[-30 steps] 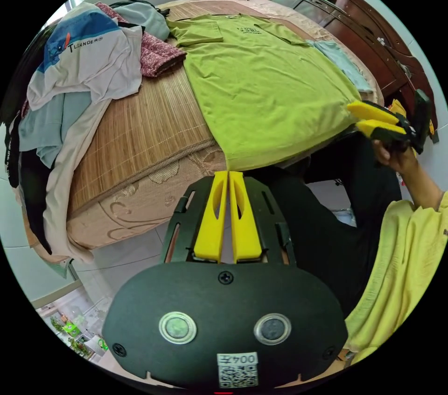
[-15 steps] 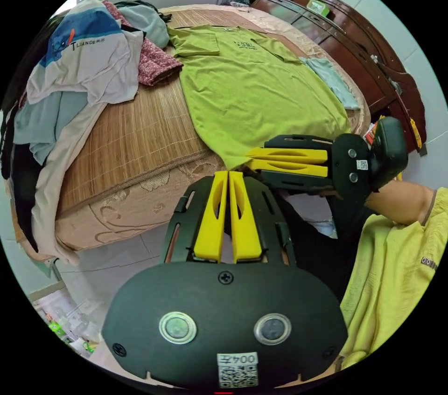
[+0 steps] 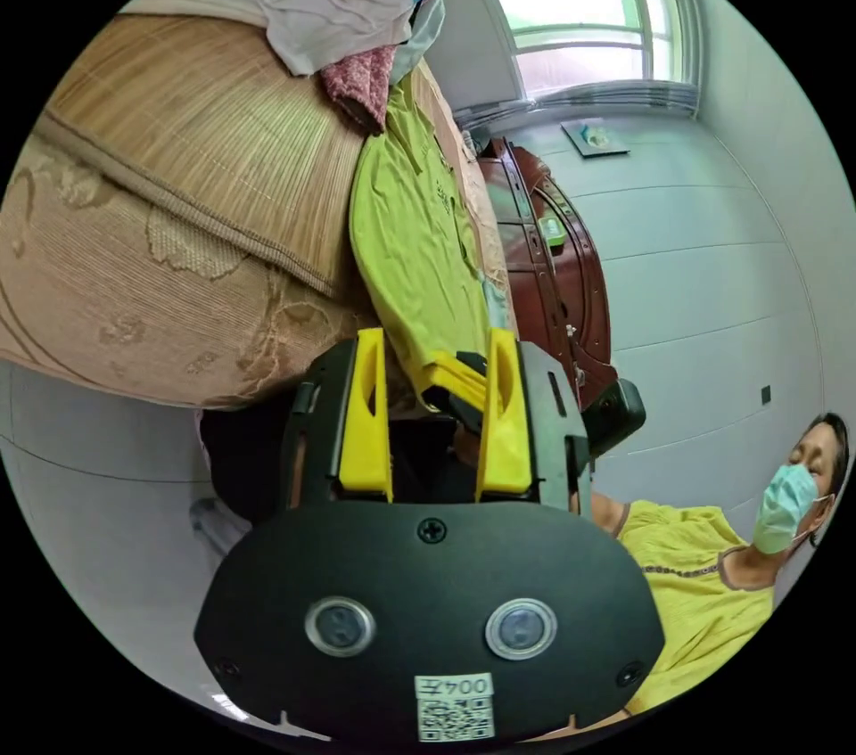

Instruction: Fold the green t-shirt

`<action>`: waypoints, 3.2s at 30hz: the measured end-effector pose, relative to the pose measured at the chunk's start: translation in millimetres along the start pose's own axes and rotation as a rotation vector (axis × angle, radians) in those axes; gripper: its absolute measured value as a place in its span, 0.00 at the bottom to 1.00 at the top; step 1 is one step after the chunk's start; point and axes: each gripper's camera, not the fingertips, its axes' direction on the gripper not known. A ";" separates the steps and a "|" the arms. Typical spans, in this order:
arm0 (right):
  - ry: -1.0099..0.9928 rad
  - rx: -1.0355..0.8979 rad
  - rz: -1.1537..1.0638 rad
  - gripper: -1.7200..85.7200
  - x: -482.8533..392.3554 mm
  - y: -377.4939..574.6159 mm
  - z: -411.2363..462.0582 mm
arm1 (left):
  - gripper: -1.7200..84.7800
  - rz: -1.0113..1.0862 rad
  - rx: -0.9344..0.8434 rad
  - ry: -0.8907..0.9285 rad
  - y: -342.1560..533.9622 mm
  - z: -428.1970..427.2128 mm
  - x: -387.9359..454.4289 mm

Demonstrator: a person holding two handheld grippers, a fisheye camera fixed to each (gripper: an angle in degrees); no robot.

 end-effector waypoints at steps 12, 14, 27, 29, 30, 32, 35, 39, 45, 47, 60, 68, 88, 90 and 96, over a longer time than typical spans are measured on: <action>-0.096 0.035 0.488 0.14 187.8 93.5 -139.6 | 0.05 -0.079 0.053 -0.126 -26.2 -37.8 -2.4; 0.009 0.044 0.575 0.13 227.7 142.7 -183.8 | 0.04 -0.113 0.082 -0.106 -26.0 -43.8 -5.5; -0.168 0.097 1.012 0.15 402.6 332.2 -300.6 | 0.04 -0.174 0.076 -0.147 -41.8 -48.1 3.9; -0.219 0.090 1.016 0.15 415.4 328.7 -300.2 | 0.04 -0.168 0.065 -0.148 -45.6 -48.3 9.2; -0.250 0.083 1.023 0.14 422.9 325.5 -298.4 | 0.04 -0.166 0.063 -0.148 -46.4 -48.2 10.7; -0.328 0.062 1.029 0.11 432.4 318.1 -291.7 | 0.04 -0.154 0.056 -0.150 -49.5 -46.5 17.2; -0.355 0.019 0.950 0.05 428.6 284.4 -295.4 | 0.04 -0.137 0.045 -0.152 -51.6 -44.5 25.6; -0.036 0.005 0.896 0.03 397.9 241.6 -350.2 | 0.04 -0.125 0.036 -0.179 -50.5 -44.6 31.0; 0.156 -0.227 0.943 0.02 390.6 228.8 -335.3 | 0.04 -0.165 0.013 -0.217 -45.8 -25.4 23.2; 0.136 -0.114 0.948 0.03 384.9 222.6 -357.5 | 0.04 -0.144 -0.008 -0.258 -44.6 -19.0 26.9; -0.165 -0.069 0.859 0.15 400.8 199.6 -384.7 | 0.04 -0.177 0.013 -0.242 -29.9 5.6 29.6; -0.216 -0.142 0.823 0.16 411.2 173.2 -385.6 | 0.04 -0.178 0.010 -0.242 -22.3 18.2 39.1; -0.372 -0.044 0.830 0.04 408.5 175.9 -442.3 | 0.04 -0.188 0.006 -0.205 -0.2 31.7 58.1; -0.384 0.004 0.843 0.03 403.2 180.8 -456.9 | 0.04 -0.173 0.007 -0.201 2.8 30.0 62.8; -0.485 0.286 0.839 0.01 379.5 182.5 -534.6 | 0.04 -0.069 0.036 -0.069 7.8 3.1 91.2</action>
